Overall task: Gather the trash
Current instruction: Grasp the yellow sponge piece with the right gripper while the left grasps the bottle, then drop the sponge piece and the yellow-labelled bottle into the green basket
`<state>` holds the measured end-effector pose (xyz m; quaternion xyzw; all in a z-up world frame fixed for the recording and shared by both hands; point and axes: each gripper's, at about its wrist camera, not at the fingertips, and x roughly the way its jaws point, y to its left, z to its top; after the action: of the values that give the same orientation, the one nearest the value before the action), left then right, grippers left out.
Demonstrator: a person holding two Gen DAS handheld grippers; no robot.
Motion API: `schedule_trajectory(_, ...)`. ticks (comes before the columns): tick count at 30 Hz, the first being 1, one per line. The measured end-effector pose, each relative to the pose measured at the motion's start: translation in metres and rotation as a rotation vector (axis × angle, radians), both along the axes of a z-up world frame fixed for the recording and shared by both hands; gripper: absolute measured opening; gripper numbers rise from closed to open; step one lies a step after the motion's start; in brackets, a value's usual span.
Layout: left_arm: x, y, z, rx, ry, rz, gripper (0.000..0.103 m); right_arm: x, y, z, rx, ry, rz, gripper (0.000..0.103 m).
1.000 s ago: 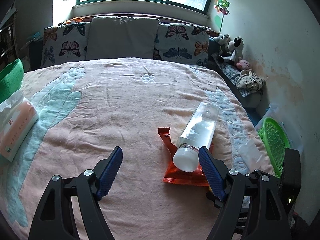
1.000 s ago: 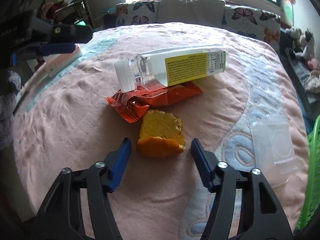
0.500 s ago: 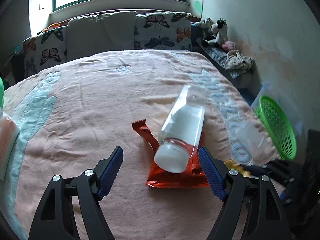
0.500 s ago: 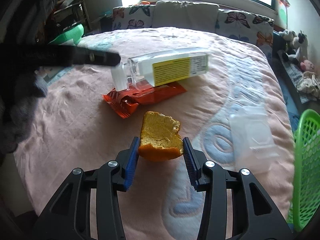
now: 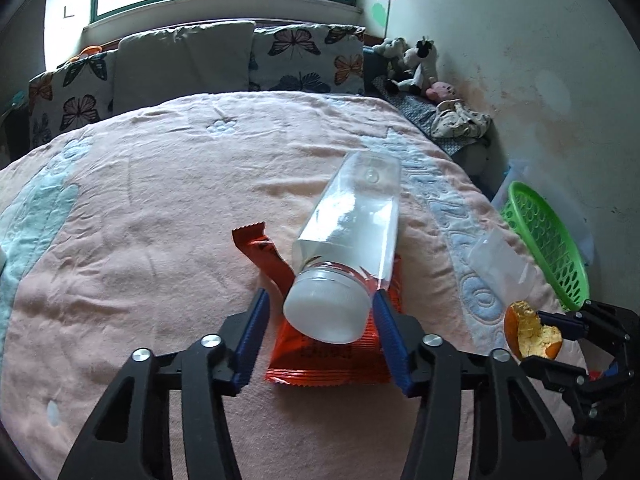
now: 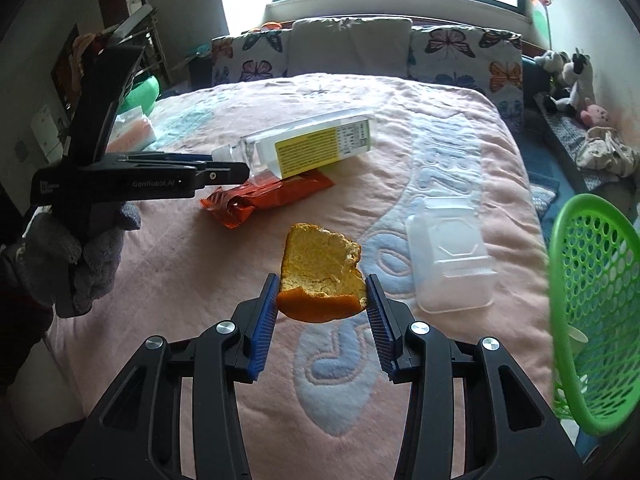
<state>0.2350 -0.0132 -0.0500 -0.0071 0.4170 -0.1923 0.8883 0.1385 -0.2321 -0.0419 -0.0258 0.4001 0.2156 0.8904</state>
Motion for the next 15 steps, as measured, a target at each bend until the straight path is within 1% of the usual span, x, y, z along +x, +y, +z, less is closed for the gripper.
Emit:
schedule_trajectory(2, -0.002, -0.001, 0.002, -0.010, -0.013, -0.010, 0.042, -0.002, -0.004, 0.001, 0.009, 0.001, -0.012, 0.044)
schedule_trajectory(8, -0.008, -0.002, 0.014, -0.013, -0.047, 0.006, 0.041, -0.008, -0.019, 0.007, 0.026, -0.013, -0.057, 0.044)
schedule_trajectory(12, -0.013, -0.005, 0.037, -0.006, -0.083, 0.028, 0.041, -0.012, -0.036, 0.017, 0.042, -0.037, -0.098, 0.044)
schedule_trajectory(15, -0.015, -0.012, 0.059, 0.004, -0.116, 0.034, 0.041, -0.012, -0.051, 0.025, 0.057, -0.055, -0.134, 0.044)
